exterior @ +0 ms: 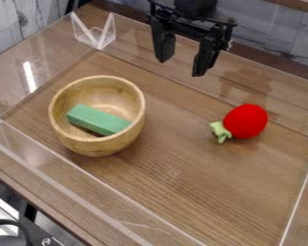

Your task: Move the red fruit to the left side of the table

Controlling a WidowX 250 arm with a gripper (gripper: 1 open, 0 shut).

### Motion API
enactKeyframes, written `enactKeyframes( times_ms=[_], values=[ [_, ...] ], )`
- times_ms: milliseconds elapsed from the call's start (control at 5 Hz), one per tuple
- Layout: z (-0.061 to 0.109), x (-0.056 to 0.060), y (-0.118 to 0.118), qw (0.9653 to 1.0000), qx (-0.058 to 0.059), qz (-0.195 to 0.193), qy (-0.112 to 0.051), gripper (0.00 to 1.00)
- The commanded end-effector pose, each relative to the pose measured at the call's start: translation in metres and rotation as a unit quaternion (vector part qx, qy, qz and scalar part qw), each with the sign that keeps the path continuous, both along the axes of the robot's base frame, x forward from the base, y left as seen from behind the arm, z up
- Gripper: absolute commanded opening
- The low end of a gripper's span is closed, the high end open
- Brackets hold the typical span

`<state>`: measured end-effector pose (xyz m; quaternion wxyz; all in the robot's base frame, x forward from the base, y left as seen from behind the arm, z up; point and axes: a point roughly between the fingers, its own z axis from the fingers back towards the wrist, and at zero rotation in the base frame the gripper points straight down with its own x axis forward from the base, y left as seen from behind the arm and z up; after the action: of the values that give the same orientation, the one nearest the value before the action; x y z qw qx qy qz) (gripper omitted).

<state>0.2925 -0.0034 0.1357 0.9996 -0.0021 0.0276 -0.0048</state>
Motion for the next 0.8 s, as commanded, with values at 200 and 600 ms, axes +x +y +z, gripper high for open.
enactKeyframes(
  times_ms=[200,600],
  values=[
    [-0.024,0.011,-0.033,0.9987,-0.006,-0.051,0.009,1.00],
    [-0.040,0.037,-0.086,0.9926,-0.008,-0.121,-0.012,1.00]
  ],
)
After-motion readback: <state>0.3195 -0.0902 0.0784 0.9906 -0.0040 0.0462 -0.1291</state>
